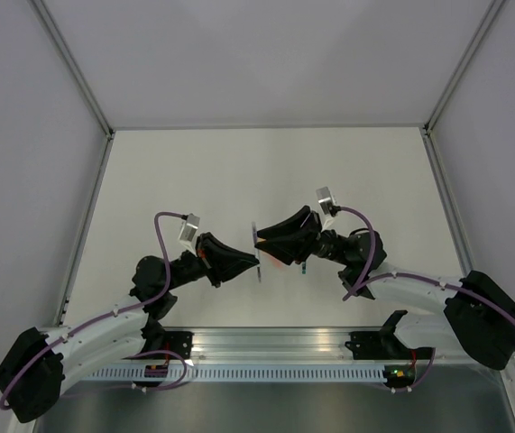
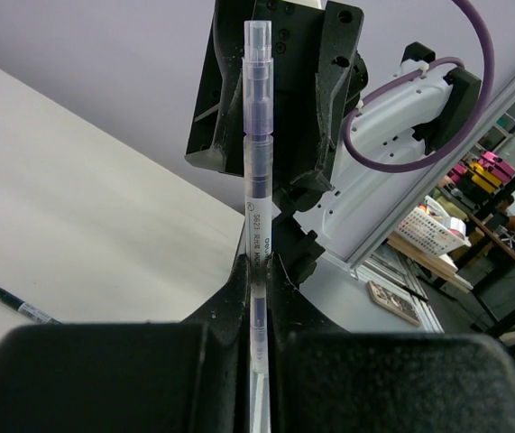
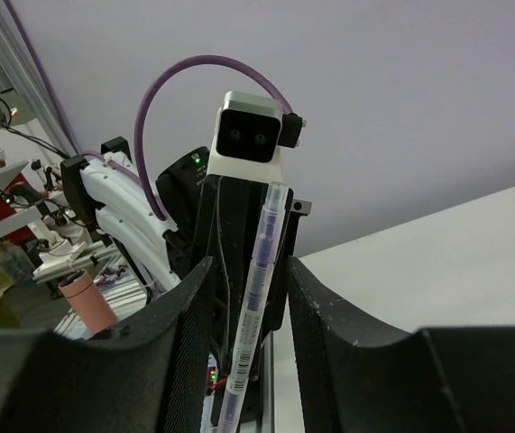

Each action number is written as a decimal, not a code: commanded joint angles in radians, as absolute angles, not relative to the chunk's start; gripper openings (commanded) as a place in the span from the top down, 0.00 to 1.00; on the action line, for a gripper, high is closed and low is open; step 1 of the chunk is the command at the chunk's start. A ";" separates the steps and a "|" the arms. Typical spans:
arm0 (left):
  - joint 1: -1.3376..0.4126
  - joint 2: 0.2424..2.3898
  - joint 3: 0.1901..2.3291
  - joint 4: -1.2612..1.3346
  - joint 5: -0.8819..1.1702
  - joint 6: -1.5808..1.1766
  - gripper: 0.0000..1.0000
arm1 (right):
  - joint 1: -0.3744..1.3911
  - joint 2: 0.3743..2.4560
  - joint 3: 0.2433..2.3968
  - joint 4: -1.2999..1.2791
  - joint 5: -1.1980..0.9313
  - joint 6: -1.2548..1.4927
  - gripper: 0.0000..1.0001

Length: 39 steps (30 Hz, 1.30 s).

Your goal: Insert the pens into the pen caps

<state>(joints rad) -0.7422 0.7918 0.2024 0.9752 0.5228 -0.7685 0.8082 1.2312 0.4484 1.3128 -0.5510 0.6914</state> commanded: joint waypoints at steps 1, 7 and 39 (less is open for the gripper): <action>-0.742 0.784 0.215 0.982 0.497 -0.730 0.98 | 0.818 1.252 0.499 1.339 -0.604 0.692 0.56; -0.744 0.773 0.218 0.971 0.497 -0.724 0.98 | 0.842 1.284 0.532 1.287 -0.621 0.677 0.57; -0.742 0.525 0.284 0.491 0.482 -0.621 0.24 | 0.896 1.135 0.538 0.979 -0.416 0.467 1.00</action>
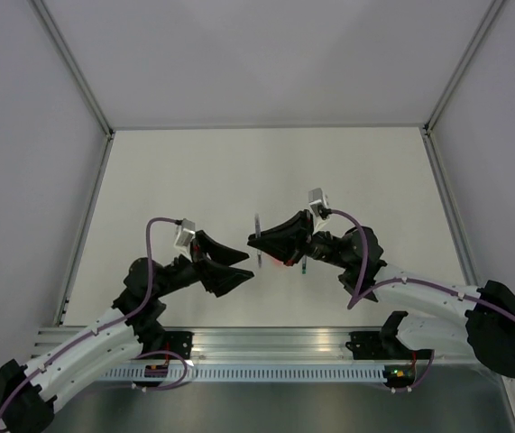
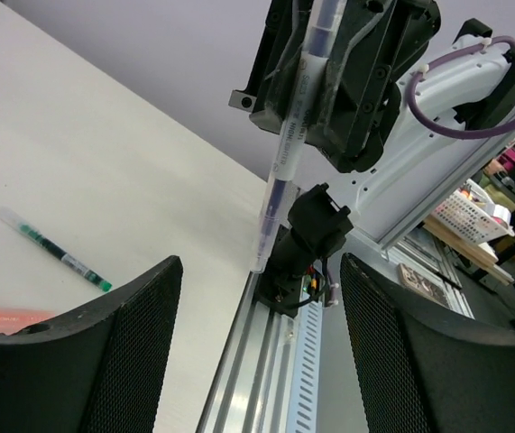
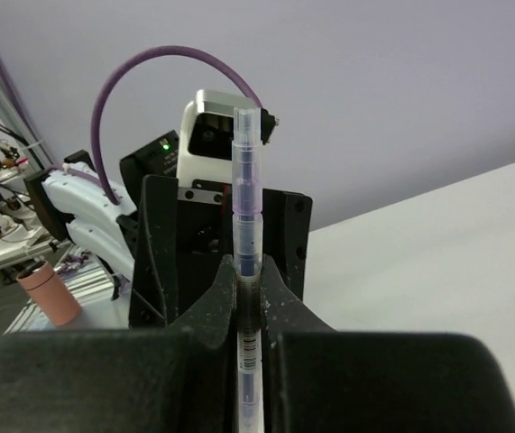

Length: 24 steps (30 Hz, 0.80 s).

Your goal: Insert the pens into the pen caps

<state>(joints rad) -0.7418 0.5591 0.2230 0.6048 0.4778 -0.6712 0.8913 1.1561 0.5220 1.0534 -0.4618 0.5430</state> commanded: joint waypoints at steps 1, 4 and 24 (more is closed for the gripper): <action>-0.742 0.496 0.322 0.407 0.471 -0.597 0.24 | 0.896 1.135 0.546 0.942 -0.413 0.459 1.00; -0.744 0.466 0.458 0.220 0.388 -0.555 0.23 | 0.896 1.143 0.574 0.832 -0.376 0.436 1.00; -0.744 0.808 0.973 -0.097 0.212 -0.452 0.44 | 0.896 1.158 0.658 0.706 -0.436 0.436 1.00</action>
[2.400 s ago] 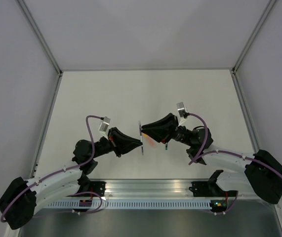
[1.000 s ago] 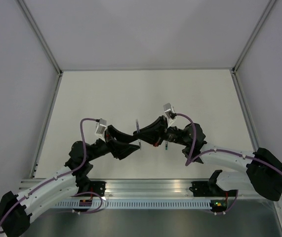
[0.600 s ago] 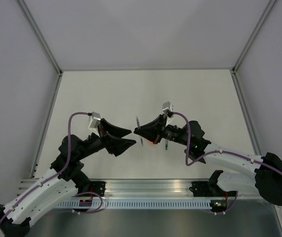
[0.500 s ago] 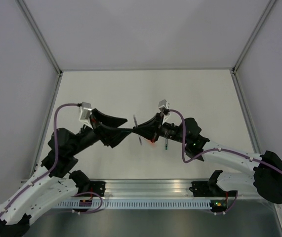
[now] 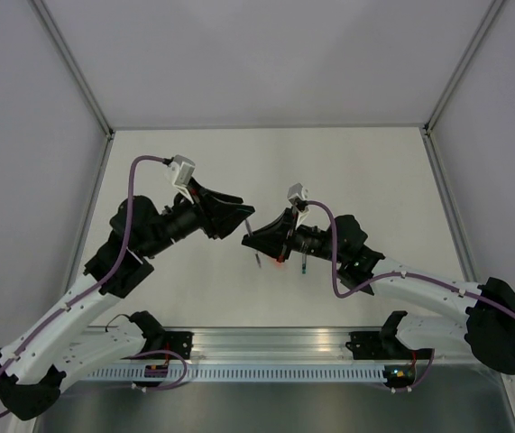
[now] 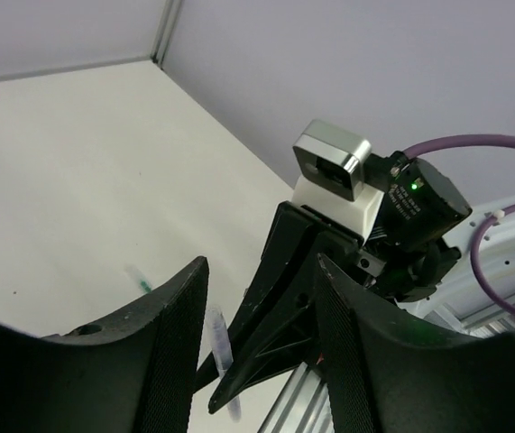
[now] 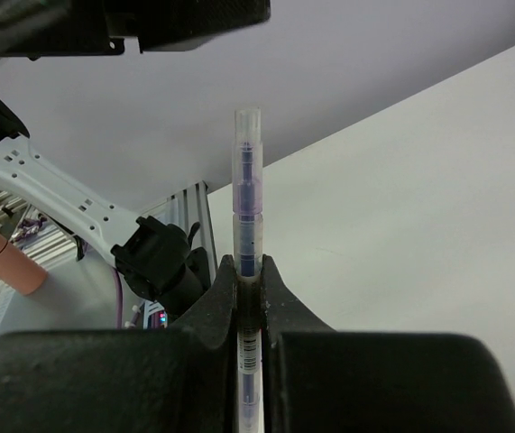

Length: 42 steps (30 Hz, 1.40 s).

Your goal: Insert the pens into the pen caps

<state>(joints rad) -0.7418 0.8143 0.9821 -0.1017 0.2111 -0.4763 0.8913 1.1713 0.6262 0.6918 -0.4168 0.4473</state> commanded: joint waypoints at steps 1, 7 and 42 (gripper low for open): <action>-0.742 0.814 0.968 -0.095 0.219 -0.457 0.45 | 0.896 1.160 0.657 0.710 -0.436 0.437 1.00; -0.742 0.830 0.937 -0.104 0.210 -0.451 0.48 | 0.896 1.154 0.641 0.739 -0.420 0.449 1.00; -0.744 0.848 0.586 0.284 0.531 -0.638 0.98 | 0.894 1.100 0.909 0.511 -0.135 0.246 1.00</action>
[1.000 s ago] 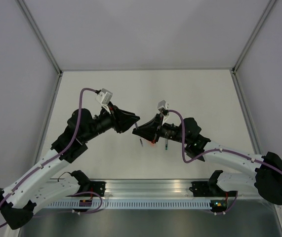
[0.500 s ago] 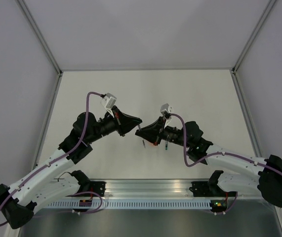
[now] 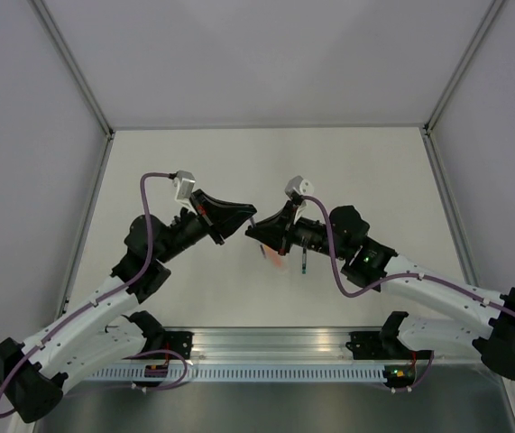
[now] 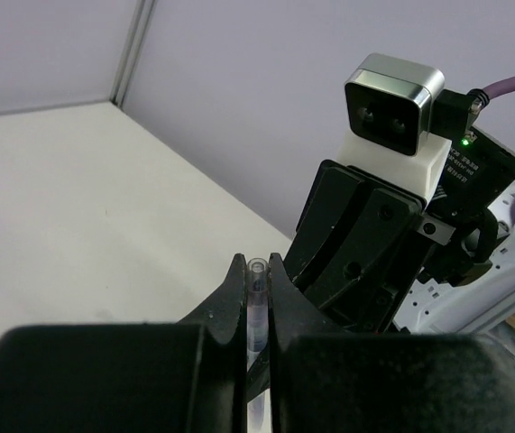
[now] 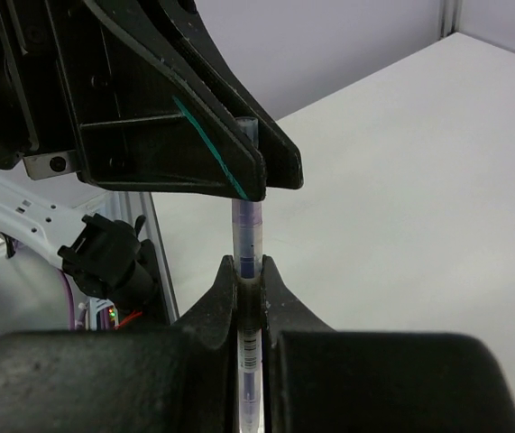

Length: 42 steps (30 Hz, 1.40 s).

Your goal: Insert the pens into the pen caps

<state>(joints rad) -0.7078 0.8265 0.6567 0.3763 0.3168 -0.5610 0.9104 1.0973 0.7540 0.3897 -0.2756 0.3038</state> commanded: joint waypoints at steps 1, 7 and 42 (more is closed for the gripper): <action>-0.742 0.850 0.581 0.291 0.538 -0.641 0.98 | 0.893 1.103 0.940 0.500 -0.129 0.241 1.00; -0.742 0.825 0.566 0.290 0.548 -0.638 0.98 | 0.877 1.135 1.014 0.460 -0.120 0.227 1.00; -0.732 1.005 0.681 -0.032 -0.092 -0.433 0.00 | 0.729 1.546 0.776 -0.029 0.216 0.574 0.85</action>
<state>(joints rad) -0.7345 1.0496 0.6830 -0.1169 -0.0772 -0.4549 0.7326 1.5333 0.7418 -0.0280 0.1749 0.5247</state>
